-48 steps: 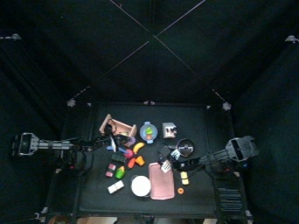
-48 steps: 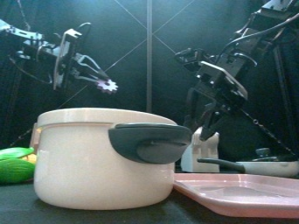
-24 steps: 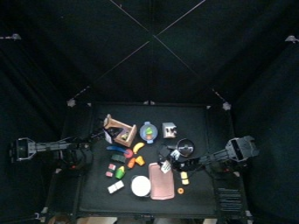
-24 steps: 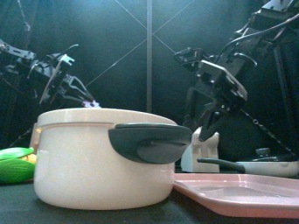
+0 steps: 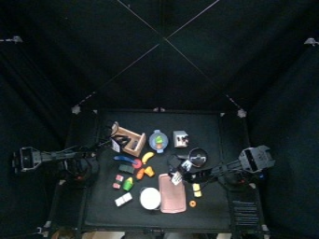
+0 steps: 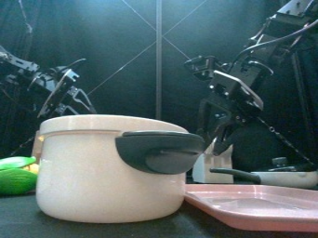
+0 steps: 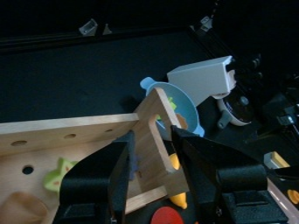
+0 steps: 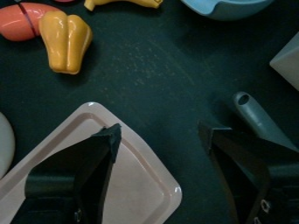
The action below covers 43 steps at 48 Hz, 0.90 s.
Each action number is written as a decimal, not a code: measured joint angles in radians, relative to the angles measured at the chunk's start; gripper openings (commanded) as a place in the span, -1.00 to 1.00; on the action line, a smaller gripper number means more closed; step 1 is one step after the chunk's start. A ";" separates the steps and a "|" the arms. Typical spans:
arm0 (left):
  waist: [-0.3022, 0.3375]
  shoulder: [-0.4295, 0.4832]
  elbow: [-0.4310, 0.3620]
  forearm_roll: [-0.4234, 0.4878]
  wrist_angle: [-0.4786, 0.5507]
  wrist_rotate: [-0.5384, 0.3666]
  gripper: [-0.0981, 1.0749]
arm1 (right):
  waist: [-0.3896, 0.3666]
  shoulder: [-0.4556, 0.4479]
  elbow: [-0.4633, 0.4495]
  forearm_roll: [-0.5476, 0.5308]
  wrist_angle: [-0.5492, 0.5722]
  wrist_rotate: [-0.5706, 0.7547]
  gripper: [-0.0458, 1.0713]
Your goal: Place purple gear in toolbox
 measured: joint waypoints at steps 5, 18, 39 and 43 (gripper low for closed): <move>0.000 0.000 0.002 0.002 0.000 0.000 0.49 | 0.000 0.002 0.000 0.000 0.000 0.000 0.86; -0.002 0.000 0.002 0.002 0.000 0.000 0.48 | 0.000 0.002 0.000 0.002 0.000 0.000 0.86; -0.002 0.000 0.002 0.000 0.000 0.000 0.41 | -0.002 0.002 0.000 0.002 0.000 0.003 0.86; -0.002 0.000 0.002 0.002 0.000 0.000 0.41 | -0.002 0.002 0.000 0.002 0.000 0.003 0.86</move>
